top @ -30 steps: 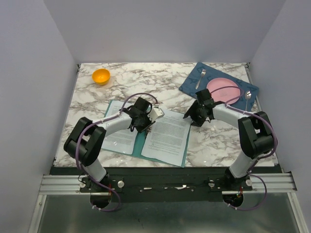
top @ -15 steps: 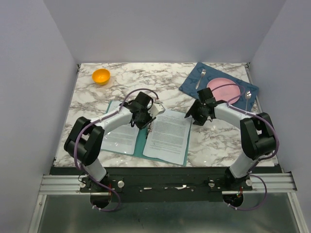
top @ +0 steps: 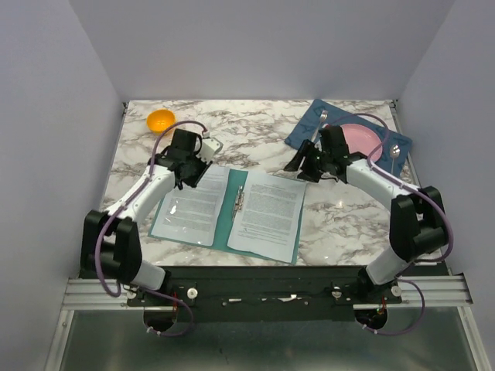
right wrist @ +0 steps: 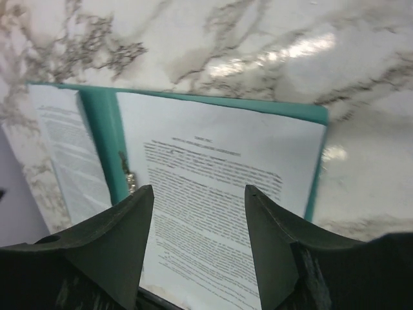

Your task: Put the files into the folder

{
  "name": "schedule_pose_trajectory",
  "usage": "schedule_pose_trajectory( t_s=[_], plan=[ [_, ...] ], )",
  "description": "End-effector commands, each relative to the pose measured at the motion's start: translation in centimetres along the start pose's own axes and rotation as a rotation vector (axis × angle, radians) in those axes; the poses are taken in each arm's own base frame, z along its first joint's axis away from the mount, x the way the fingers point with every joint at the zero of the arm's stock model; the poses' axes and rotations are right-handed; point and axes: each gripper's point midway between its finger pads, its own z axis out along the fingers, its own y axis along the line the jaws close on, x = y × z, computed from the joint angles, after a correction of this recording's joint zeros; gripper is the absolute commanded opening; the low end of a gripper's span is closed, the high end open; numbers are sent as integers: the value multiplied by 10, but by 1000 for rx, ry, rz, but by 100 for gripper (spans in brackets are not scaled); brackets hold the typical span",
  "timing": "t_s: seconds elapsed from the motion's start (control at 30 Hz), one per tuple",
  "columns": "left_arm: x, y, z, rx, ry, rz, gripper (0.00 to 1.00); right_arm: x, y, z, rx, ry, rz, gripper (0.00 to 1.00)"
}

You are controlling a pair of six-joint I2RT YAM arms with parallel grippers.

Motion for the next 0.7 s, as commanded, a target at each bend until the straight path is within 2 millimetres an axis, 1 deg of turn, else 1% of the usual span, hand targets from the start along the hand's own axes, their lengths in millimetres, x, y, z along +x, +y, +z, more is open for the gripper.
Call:
schedule_pose_trajectory(
  t_s=[0.0,0.03,0.07,0.13,0.17,0.2,0.23,0.27,0.33,0.37,0.4,0.47,0.5,0.53,0.6,0.63,0.67],
  plan=[
    [84,14,38,-84,272,-26,36,-2,63,16,-336,85,-108,67],
    [92,18,41,-102,299,-37,35,3,68,27,-384,125,-110,67],
    [103,20,47,-101,339,-44,34,2,75,30,-419,129,-117,67],
    [113,23,53,-120,368,-57,34,6,90,36,-476,143,-131,66],
    [119,24,57,-122,391,-60,34,7,93,43,-487,153,-133,66],
    [122,25,58,-124,400,-62,34,13,99,46,-504,172,-132,66],
    [124,25,59,-125,409,-62,33,15,108,46,-545,180,-143,67],
    [128,24,61,-121,423,-63,33,20,109,51,-554,195,-138,67],
    [133,22,62,-117,435,-61,33,28,122,54,-602,218,-146,67],
    [134,21,62,-113,438,-60,33,31,125,56,-607,227,-145,67],
    [135,21,63,-112,441,-61,33,39,128,61,-611,247,-148,67],
    [139,18,64,-99,448,-65,33,44,134,65,-626,248,-159,67],
    [141,16,64,-94,457,-66,33,52,135,70,-624,266,-162,67],
    [142,15,64,-90,459,-68,33,52,140,70,-637,264,-174,67],
    [145,11,64,-74,466,-74,33,59,141,77,-626,272,-184,67],
    [145,10,64,-69,467,-76,32,62,139,84,-616,283,-177,67],
    [144,9,64,-60,465,-79,32,65,138,87,-615,290,-173,67]
  ],
)
